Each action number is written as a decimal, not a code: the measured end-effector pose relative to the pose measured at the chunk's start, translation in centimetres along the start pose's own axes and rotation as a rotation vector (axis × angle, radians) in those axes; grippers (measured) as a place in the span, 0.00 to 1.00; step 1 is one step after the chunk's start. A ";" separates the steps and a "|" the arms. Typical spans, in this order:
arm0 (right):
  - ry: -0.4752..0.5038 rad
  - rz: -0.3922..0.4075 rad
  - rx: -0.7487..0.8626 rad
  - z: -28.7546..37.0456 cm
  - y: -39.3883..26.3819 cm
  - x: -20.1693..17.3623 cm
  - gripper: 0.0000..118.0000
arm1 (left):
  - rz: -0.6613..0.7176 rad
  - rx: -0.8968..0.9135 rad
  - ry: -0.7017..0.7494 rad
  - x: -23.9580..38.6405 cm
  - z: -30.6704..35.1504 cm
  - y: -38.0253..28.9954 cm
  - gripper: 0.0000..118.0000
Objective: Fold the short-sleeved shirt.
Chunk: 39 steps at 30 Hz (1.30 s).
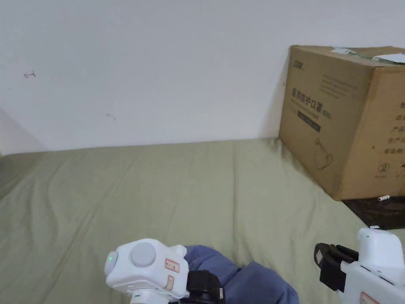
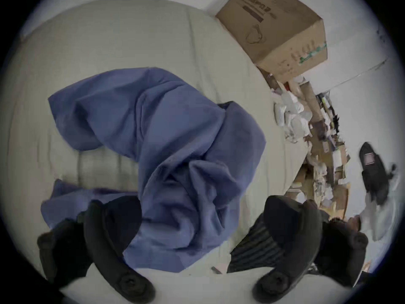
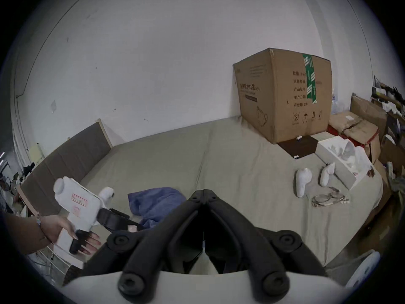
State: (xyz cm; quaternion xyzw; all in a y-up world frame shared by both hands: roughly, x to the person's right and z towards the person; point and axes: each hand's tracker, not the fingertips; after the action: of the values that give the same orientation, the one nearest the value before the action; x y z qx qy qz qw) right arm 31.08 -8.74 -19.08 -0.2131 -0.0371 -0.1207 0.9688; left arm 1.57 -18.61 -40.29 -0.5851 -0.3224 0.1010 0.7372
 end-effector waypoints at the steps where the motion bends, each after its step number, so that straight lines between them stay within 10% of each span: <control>1: 0.002 -0.001 -0.002 -0.1 0.1 -0.2 0.00 | 0.000 0.024 0.002 0.0 1.6 0.0 0.97; 8: 0.044 -0.005 0.102 1.2 1.8 -2.2 0.00 | -0.124 0.638 0.185 1.5 16.7 -5.0 0.92; 10: 0.053 0.008 0.150 1.7 2.0 -2.8 0.00 | -0.151 0.781 0.230 1.4 18.8 -8.1 0.66; 12: 0.050 0.029 0.189 2.1 2.0 -3.4 0.00 | -0.192 0.917 0.295 2.5 20.6 -11.7 0.07; 14: 0.043 0.039 0.221 2.5 1.9 -3.8 0.00 | -0.184 0.974 0.416 2.5 20.6 -14.3 0.00; 25: 0.031 0.051 0.271 3.3 1.6 -3.7 0.00 | -0.123 0.974 0.466 1.1 19.2 -17.5 0.00; 31: 0.019 0.023 0.238 2.3 1.4 -2.9 0.00 | 0.071 0.542 0.378 -4.2 13.4 -9.2 0.00; 33: 0.015 0.020 0.222 1.8 1.1 -2.7 0.00 | 0.123 0.467 0.330 -6.6 10.5 -7.5 0.29; 35: 0.013 0.025 0.204 1.4 0.9 -2.5 0.00 | 0.148 0.412 0.375 -8.5 7.4 -6.4 1.00; 39: 0.003 0.042 0.171 0.5 0.5 -2.3 0.00 | 0.168 0.286 0.423 -10.6 2.4 -5.7 0.97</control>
State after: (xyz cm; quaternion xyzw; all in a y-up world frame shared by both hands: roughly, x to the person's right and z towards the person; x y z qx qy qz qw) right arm 28.97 -7.58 -19.09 -0.1299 -0.0413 -0.0969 0.9859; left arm -9.34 -24.01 -38.58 -0.5078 -0.0937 0.0819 0.8525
